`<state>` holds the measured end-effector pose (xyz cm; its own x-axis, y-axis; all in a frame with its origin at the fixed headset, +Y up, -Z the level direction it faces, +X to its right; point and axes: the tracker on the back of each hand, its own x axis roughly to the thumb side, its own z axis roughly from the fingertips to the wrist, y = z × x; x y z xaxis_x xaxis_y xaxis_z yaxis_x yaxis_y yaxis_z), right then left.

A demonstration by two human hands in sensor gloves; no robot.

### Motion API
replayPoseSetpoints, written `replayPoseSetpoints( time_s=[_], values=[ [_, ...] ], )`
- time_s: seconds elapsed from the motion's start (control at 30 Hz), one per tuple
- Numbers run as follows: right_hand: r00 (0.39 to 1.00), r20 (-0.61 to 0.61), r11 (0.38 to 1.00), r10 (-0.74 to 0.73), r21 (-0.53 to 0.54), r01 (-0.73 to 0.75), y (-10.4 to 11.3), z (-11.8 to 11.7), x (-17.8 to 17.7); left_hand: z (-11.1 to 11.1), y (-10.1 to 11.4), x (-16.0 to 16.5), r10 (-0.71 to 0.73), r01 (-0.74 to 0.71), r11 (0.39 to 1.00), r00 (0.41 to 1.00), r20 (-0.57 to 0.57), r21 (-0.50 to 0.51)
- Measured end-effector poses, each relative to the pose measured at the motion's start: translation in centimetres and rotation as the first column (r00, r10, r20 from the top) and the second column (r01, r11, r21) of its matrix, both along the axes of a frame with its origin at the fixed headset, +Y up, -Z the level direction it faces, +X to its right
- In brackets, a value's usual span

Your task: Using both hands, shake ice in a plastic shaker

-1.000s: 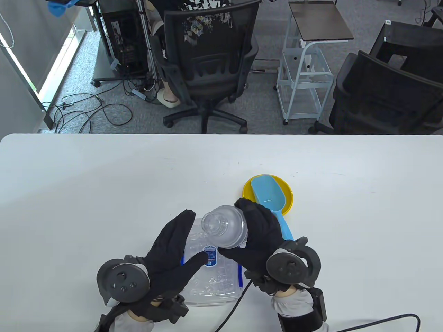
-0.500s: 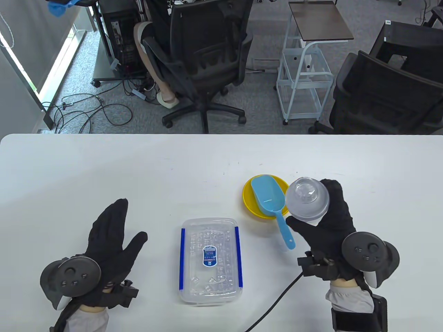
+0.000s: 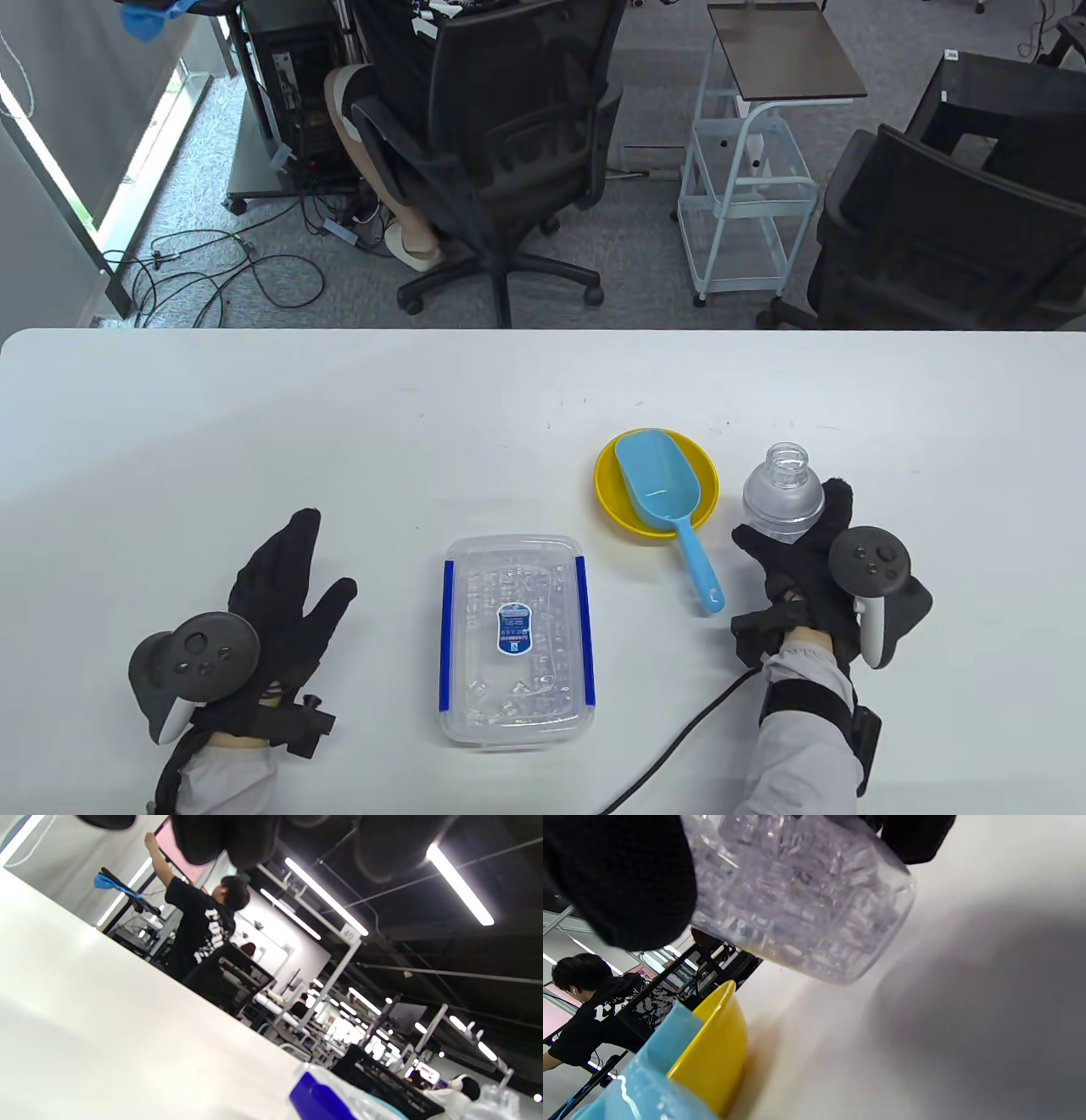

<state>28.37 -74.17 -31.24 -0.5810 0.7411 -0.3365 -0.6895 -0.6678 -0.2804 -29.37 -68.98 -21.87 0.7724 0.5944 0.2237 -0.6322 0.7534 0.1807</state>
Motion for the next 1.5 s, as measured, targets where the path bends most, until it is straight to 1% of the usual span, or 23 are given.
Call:
replayPoseSetpoints(
  time_s=[0.13,0.2,0.33,0.47,0.63,0.67,0.73,0.8,0.87,0.9,0.93,1.0,1.03,1.07,1.1,1.13,1.17,1.2,1.23,1.3,1.37,1.47,1.5],
  values=[
    [0.997,-0.024,0.996,-0.070,-0.054,0.069,-1.0,-0.2,0.2,0.0,-0.1,-0.4,0.028,-0.028,1.000,1.000,-0.008,-0.007],
    [0.992,-0.032,0.990,-0.121,-0.076,0.118,-1.6,0.1,0.4,-0.1,-0.2,-0.3,0.040,-0.040,0.999,0.999,-0.004,-0.014],
    [0.971,-0.013,0.971,-0.239,-0.027,0.239,-2.4,1.0,0.8,-0.2,-0.5,-0.1,0.043,-0.043,0.998,0.999,0.005,-0.037],
    [0.942,0.051,0.943,-0.332,0.021,0.331,-2.9,2.2,0.7,-0.2,-0.8,0.0,0.017,-0.017,0.998,1.000,0.005,-0.065],
    [0.939,0.063,0.941,-0.339,0.006,0.339,-2.3,3.2,0.5,0.0,-0.7,0.6,-0.015,0.016,0.997,1.000,0.014,-0.069],
    [0.944,0.059,0.945,-0.326,0.007,0.326,-1.8,3.5,0.4,0.0,-0.6,0.7,-0.022,0.023,0.997,1.000,0.016,-0.068],
    [0.959,0.067,0.961,-0.276,0.044,0.274,-0.3,4.0,0.4,0.1,-0.2,1.1,-0.043,0.045,0.996,0.999,0.032,-0.078],
    [0.975,0.027,0.972,-0.221,0.084,0.218,1.8,4.5,0.3,0.2,0.6,1.6,-0.074,0.077,0.993,0.996,0.046,-0.084],
    [0.984,-0.002,0.972,-0.177,0.154,0.175,4.2,5.1,-0.1,0.5,1.7,2.1,-0.112,0.114,0.992,0.993,0.043,-0.047],
    [0.992,-0.041,0.973,-0.119,0.196,0.125,5.7,5.6,-0.6,0.7,2.3,2.4,-0.135,0.137,0.990,0.990,0.040,-0.028],
    [0.995,-0.061,0.969,-0.073,0.232,0.085,6.8,5.9,-1.1,0.9,2.8,2.7,-0.156,0.157,0.988,0.987,0.030,-0.014],
    [0.990,-0.123,0.934,0.067,0.356,-0.019,9.4,6.9,-3.2,1.3,3.8,3.5,-0.201,0.201,0.979,0.979,0.017,0.021],
    [0.984,-0.146,0.924,0.103,0.381,-0.040,9.9,7.1,-3.8,1.4,3.9,3.8,-0.210,0.209,0.977,0.978,0.012,0.028],
    [0.955,-0.203,0.893,0.217,0.436,-0.110,10.9,7.8,-5.9,1.6,4.2,4.5,-0.233,0.232,0.971,0.973,0.004,0.049],
    [0.934,-0.224,0.872,0.278,0.466,-0.148,11.3,8.1,-7.1,1.7,4.3,4.9,-0.246,0.246,0.968,0.969,-0.003,0.058],
    [0.895,-0.244,0.839,0.373,0.500,-0.213,11.7,8.6,-8.9,1.9,4.2,5.5,-0.275,0.275,0.959,0.961,-0.017,0.068],
    [0.862,-0.255,0.813,0.438,0.521,-0.259,11.7,8.8,-10.2,1.9,4.1,5.9,-0.295,0.296,0.953,0.955,-0.022,0.071],
    [0.813,-0.262,0.775,0.520,0.545,-0.320,11.6,9.1,-11.9,1.9,3.7,6.4,-0.329,0.330,0.941,0.944,-0.030,0.073],
    [0.781,-0.265,0.752,0.566,0.554,-0.357,11.3,9.2,-12.8,1.9,3.4,6.7,-0.347,0.348,0.935,0.937,-0.031,0.069],
    [0.709,-0.266,0.702,0.653,0.565,-0.434,10.3,9.2,-14.7,1.7,2.2,7.3,-0.373,0.374,0.927,0.927,-0.026,0.039],
    [0.642,-0.282,0.664,0.713,0.569,-0.486,8.6,8.9,-16.1,1.4,0.8,7.6,-0.415,0.415,0.910,0.910,-0.007,-0.028],
    [0.593,-0.318,0.656,0.740,0.538,-0.530,5.9,8.6,-16.7,0.8,-0.9,7.3,-0.463,0.468,0.872,0.884,0.072,-0.144],
    [0.566,-0.353,0.659,0.745,0.516,-0.547,5.5,8.4,-16.7,0.6,-1.2,7.1,-0.457,0.465,0.869,0.886,0.084,-0.169]
  ],
)
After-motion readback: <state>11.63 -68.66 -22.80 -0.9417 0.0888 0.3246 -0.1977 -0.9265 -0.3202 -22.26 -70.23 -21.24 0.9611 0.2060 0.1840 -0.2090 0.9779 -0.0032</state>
